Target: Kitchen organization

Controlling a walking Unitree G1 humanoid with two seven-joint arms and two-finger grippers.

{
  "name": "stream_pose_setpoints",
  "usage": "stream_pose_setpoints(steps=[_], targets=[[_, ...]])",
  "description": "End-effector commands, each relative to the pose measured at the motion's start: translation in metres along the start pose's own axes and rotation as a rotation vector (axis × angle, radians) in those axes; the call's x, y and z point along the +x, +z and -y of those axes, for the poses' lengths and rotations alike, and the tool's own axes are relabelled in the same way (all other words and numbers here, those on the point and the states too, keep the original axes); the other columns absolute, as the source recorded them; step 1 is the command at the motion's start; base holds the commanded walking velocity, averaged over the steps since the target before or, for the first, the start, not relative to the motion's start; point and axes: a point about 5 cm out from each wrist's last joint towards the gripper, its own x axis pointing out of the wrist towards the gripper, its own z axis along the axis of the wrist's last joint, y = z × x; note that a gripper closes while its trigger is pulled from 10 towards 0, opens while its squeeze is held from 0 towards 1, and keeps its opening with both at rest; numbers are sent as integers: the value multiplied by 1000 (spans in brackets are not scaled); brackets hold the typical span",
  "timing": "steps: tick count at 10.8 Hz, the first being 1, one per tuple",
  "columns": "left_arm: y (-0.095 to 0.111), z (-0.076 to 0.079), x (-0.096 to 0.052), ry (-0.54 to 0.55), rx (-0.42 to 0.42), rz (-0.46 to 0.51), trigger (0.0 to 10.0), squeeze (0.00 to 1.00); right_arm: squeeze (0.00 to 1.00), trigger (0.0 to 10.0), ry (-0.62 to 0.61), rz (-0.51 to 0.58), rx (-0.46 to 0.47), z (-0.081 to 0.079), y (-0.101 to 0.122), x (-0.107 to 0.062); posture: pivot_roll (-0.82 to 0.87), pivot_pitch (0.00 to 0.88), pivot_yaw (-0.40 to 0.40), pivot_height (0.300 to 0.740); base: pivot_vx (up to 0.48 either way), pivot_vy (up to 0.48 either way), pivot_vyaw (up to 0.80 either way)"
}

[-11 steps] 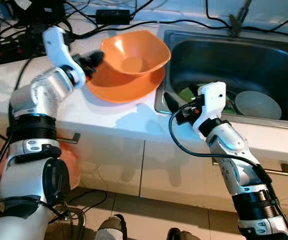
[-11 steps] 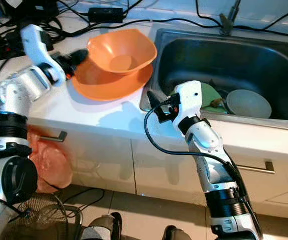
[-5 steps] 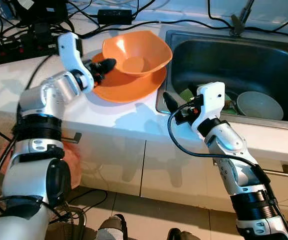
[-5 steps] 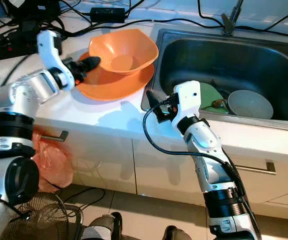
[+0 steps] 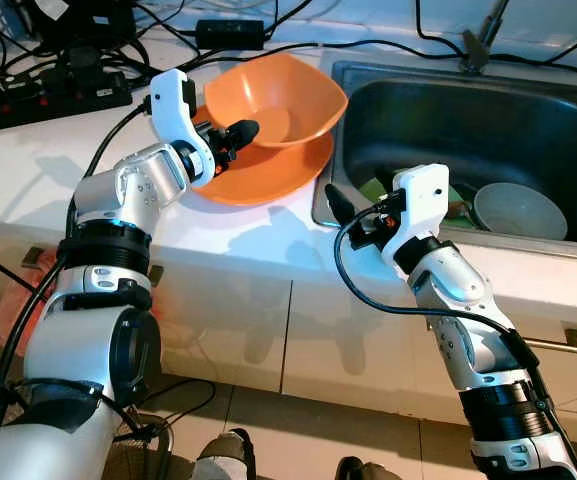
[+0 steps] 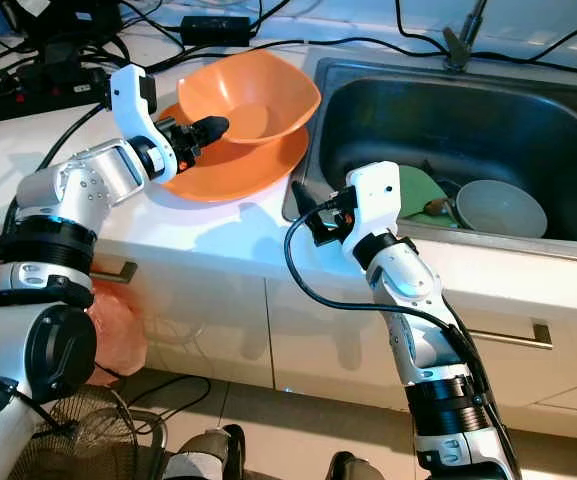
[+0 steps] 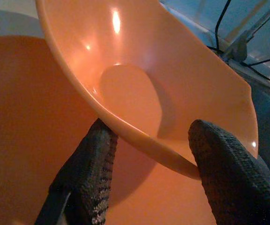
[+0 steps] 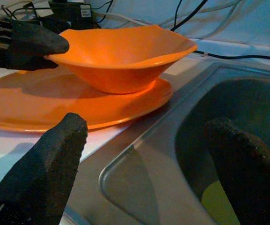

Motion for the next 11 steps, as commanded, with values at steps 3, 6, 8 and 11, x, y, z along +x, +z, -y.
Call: stream_pose_setpoints(steps=[3, 6, 8, 11], targets=[[-8, -1, 6, 56, -29, -26, 10000, 0, 0, 10000, -11, 15, -9, 1, 2, -2, 183, 118, 41, 740, 0, 0, 0], [-25, -1, 8, 69, -63, -74, 10000, 0, 0, 10000, -9, 15, -12, 1, 2, -2, 186, 122, 36, 740, 0, 0, 0], [-24, -3, 8, 94, -78, -59, 9373, 0, 0, 10000, -8, 15, -13, 1, 1, -1, 185, 121, 37, 740, 0, 0, 0], [-24, -2, 9, 98, -88, -21, 0, 0, 0, 10000, -13, 19, -15, 1, 1, -2, 178, 118, 37, 740, 0, 0, 0]])
